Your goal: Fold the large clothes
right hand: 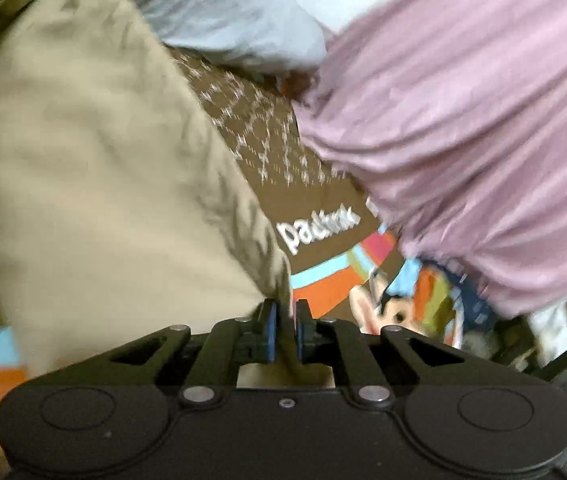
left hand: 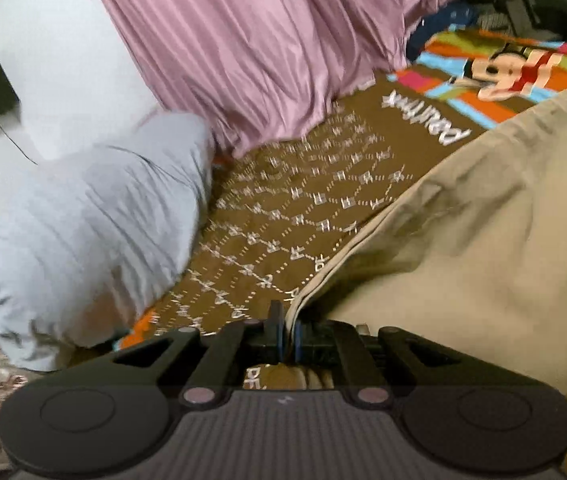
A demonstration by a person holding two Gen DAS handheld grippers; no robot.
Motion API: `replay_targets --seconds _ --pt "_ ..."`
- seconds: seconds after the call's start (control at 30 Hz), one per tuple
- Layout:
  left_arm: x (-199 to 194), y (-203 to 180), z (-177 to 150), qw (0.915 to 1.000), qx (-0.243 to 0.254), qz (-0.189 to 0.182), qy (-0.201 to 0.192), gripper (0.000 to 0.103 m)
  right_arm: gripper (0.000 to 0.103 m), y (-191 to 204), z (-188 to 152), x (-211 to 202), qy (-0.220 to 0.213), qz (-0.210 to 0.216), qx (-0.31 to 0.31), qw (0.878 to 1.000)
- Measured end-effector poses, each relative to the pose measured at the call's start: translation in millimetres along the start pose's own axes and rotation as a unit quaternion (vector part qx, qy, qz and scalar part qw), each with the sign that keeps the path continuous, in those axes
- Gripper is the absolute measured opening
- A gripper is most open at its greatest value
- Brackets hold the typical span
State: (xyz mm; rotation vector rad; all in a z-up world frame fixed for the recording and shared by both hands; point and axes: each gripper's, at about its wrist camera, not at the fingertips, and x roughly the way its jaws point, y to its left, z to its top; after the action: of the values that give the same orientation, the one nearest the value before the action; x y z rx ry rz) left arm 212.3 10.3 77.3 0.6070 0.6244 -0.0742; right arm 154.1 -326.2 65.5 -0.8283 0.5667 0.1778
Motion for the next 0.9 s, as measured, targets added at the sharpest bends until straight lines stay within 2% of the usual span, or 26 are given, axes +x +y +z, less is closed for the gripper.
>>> replay_targets --seconds 0.1,0.13,0.2,0.27,0.3,0.33,0.37,0.4,0.47,0.5,0.57,0.73,0.8,0.9 --pt "49 1 1 0.9989 -0.021 -0.030 0.029 0.011 0.010 -3 4 54 0.022 0.009 0.056 0.998" --pt "64 7 -2 0.9975 -0.034 -0.049 0.037 0.016 0.010 0 4 70 0.029 0.010 0.069 0.997" --pt "83 20 -6 0.9928 -0.073 -0.081 0.050 0.035 0.011 5 1 96 0.048 0.015 0.091 0.995" --pt "91 43 -16 0.9843 -0.124 -0.114 0.052 0.067 0.018 13 -4 111 0.061 0.020 0.107 0.992" --pt "90 54 -22 0.9790 -0.150 -0.131 0.043 0.071 0.022 15 -7 114 0.060 0.019 0.113 0.992" --pt "86 67 -30 0.9727 -0.175 -0.150 0.025 0.081 0.030 18 -10 113 0.057 0.017 0.122 0.991" --pt "80 77 -39 0.9684 -0.193 -0.157 0.011 0.092 0.033 16 -14 109 0.047 0.018 0.141 0.989" --pt "73 89 -48 0.9642 -0.213 -0.158 -0.002 0.096 0.037 12 -18 104 0.035 0.022 0.168 0.985" --pt "62 107 -65 0.9573 -0.242 -0.158 -0.015 0.098 0.062 2 -26 86 0.012 0.032 0.222 0.974" --pt "54 114 -76 0.9529 -0.254 -0.165 -0.017 0.099 0.067 -4 -32 76 -0.005 0.034 0.252 0.967" --pt "42 123 -90 0.9500 -0.267 -0.161 -0.015 0.101 0.080 -13 -41 55 -0.026 0.033 0.296 0.954" --pt "13 114 -124 0.9417 -0.289 -0.171 0.004 0.101 0.093 -11 -65 17 -0.027 0.042 0.359 0.932" --pt "7 101 -138 0.9411 -0.286 -0.179 0.018 0.101 0.093 -2 -74 9 -0.018 0.045 0.380 0.924" --pt "9 86 -159 0.9347 -0.304 -0.179 0.041 0.092 0.093 13 -91 3 0.000 0.037 0.426 0.904"
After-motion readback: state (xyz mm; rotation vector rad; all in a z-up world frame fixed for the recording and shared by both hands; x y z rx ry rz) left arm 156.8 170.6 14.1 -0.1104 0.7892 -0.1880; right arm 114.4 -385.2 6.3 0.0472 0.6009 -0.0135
